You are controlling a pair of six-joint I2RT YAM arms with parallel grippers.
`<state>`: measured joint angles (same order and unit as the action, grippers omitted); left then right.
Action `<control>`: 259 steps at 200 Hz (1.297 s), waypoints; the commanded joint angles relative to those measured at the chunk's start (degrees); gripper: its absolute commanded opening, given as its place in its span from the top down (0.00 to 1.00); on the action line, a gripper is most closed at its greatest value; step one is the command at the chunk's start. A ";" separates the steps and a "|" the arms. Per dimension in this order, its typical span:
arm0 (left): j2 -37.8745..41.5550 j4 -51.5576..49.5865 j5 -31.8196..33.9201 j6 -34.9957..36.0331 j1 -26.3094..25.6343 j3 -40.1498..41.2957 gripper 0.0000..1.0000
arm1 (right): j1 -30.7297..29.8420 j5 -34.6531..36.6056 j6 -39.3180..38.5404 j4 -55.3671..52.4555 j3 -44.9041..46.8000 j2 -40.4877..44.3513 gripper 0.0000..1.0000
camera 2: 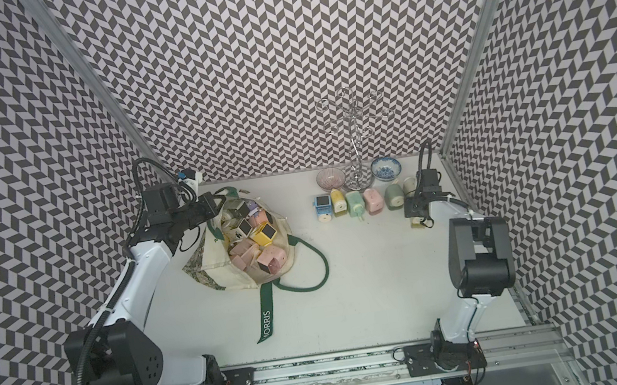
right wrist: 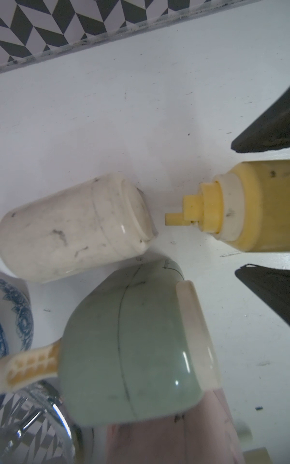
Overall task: Take out the pencil sharpeners from the tote bags
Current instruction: Place the pencil sharpener at the center of the board, then adjust the canvas bag at the center of the board.
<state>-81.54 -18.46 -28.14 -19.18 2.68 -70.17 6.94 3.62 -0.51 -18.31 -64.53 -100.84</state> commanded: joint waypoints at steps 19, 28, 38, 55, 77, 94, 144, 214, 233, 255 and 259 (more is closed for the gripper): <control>0.40 2.81 -1.00 -0.07 0.15 -0.93 1.00 | 0.09 1.87 1.99 0.23 -0.76 5.71 0.23; 0.42 2.81 -0.80 0.02 0.10 -0.93 1.00 | -0.03 2.01 2.36 0.12 -0.75 8.34 0.23; 0.37 2.64 -0.64 0.19 0.10 -1.00 1.00 | -0.35 1.05 2.77 0.24 -0.88 11.40 0.23; 0.41 2.34 -0.09 0.54 0.00 -1.02 1.00 | -1.90 -3.64 5.30 2.35 0.06 17.27 0.24; 0.91 2.11 -0.20 1.09 -0.13 -1.29 1.00 | -8.65 -10.00 6.80 10.48 4.19 24.81 0.28; 1.42 2.20 -0.51 1.38 -0.25 -1.28 1.00 | -17.97 -13.73 4.48 16.90 7.45 28.32 0.28; 2.00 -0.06 2.86 4.34 -2.22 -2.25 1.00 | -38.75 -27.43 -4.57 26.19 5.87 17.46 0.25; 1.01 -4.11 6.44 6.90 -4.91 -4.93 1.00 | -44.69 -19.52 -14.45 26.70 -13.37 -10.08 0.15; 1.65 -4.79 8.78 7.24 -5.97 -5.33 1.00 | -44.64 -18.16 -13.86 29.63 -17.28 -14.79 0.19; 1.74 -5.81 9.25 8.22 -6.68 -5.38 1.00 | -44.64 -20.45 -12.10 35.06 -19.18 -18.51 0.27; 1.56 -6.22 9.24 8.40 -6.72 -5.41 1.00 | -44.71 -20.59 -11.55 35.33 -19.75 -19.08 0.30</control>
<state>-81.41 -23.88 -18.98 -12.75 -3.03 -72.88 -37.71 -16.88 -12.95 9.23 -81.62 -116.95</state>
